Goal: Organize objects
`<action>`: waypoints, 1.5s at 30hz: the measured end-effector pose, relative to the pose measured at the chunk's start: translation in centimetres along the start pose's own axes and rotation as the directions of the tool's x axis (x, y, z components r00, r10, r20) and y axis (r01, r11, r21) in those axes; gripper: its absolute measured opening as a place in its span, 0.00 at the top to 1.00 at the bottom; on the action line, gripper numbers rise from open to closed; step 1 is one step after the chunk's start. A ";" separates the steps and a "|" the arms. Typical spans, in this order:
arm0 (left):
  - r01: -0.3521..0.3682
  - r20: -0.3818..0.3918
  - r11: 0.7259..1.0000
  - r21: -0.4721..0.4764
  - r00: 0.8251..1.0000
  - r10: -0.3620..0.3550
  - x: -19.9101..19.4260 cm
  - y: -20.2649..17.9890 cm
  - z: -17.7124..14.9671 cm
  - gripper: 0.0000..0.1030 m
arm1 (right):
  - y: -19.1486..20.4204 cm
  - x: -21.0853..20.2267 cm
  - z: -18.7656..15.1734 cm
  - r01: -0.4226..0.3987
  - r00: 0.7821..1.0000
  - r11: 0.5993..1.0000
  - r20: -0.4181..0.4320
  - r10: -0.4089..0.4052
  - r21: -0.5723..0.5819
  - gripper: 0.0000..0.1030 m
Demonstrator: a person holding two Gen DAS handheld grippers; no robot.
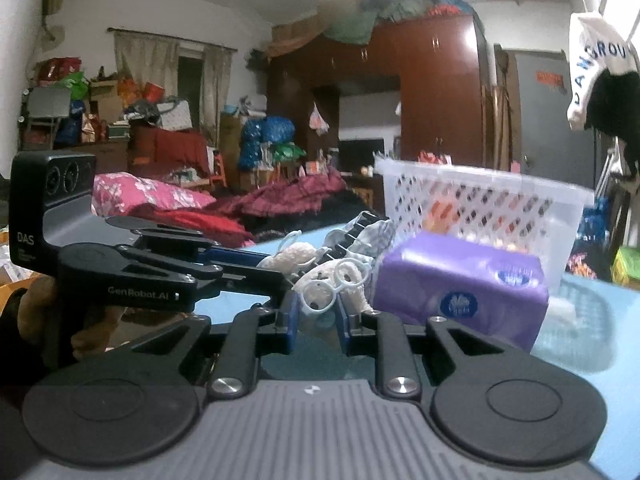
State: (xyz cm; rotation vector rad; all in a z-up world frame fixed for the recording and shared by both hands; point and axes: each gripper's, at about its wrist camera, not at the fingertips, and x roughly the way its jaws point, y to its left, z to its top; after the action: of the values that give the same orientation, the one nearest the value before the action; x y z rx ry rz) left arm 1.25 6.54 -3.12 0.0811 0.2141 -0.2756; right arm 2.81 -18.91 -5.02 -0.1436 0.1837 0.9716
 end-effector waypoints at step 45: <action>-0.166 -0.073 0.986 -0.013 0.984 0.165 16.4 2.9 15.3 0.22 | -15.9 5.4 11.8 0.307 0.949 0.940 -0.124 -0.291 0.146 0.07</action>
State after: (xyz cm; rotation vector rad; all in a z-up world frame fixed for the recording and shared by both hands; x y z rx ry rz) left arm 20.47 3.35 8.30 0.0897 0.2801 -0.1051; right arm 20.01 -21.02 5.97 -0.0668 0.3242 0.6420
